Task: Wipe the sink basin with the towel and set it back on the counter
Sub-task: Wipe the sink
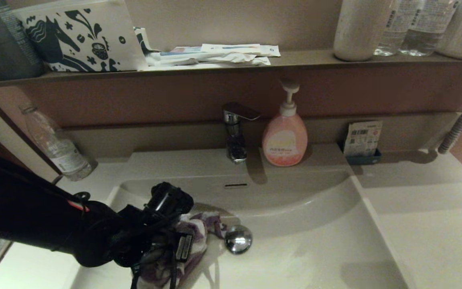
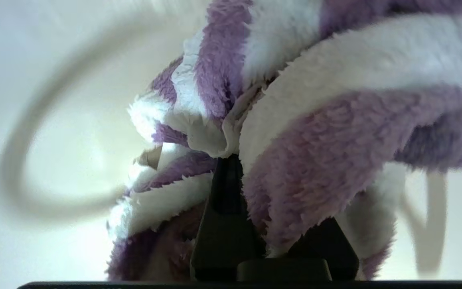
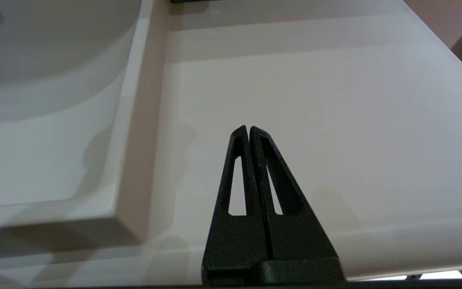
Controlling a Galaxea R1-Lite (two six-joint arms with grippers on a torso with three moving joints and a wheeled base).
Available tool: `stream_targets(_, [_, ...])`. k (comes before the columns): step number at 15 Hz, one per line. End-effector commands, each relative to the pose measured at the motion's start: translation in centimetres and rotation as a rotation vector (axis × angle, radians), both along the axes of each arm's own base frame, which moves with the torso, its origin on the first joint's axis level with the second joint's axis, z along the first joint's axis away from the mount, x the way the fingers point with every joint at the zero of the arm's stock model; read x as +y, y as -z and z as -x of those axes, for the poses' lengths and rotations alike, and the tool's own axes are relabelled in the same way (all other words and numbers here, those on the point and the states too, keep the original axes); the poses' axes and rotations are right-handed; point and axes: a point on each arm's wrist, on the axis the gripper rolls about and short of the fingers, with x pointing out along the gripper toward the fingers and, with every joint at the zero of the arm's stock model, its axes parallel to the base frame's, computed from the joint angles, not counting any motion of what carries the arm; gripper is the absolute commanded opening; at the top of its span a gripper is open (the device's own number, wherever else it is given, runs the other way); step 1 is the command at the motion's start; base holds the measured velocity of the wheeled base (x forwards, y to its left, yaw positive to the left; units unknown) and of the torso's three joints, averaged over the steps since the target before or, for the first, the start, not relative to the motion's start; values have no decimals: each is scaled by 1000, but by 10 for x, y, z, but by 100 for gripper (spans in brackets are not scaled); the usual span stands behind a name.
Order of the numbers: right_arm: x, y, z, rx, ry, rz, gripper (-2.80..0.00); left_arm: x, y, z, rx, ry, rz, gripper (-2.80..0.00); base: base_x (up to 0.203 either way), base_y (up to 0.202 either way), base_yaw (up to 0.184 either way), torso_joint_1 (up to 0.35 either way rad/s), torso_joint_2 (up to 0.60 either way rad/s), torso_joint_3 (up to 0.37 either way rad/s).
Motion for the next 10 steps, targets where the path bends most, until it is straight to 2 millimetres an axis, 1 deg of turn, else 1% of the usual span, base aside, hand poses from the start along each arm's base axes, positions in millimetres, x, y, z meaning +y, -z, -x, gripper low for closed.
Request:
stream_targets(1, [0,0,0,1,0,0,-280,6,8,-14,-42,-5,-3,-280,0,0,0,0,0,0])
stream_targets(3, [0,0,0,1,0,0,-280,4,12,-23,-84,1,14,-280,0,0,0,0,0,0])
stream_targets(7, [0,0,0,1,0,0,-280,-14,36,-37,-134,12,51,-280,0,0,0,0,0,0])
stream_targets(10, [0,0,0,1,0,0,-280,-35,35,-44,-170,23,95,-280,0,0,0,0,0,0])
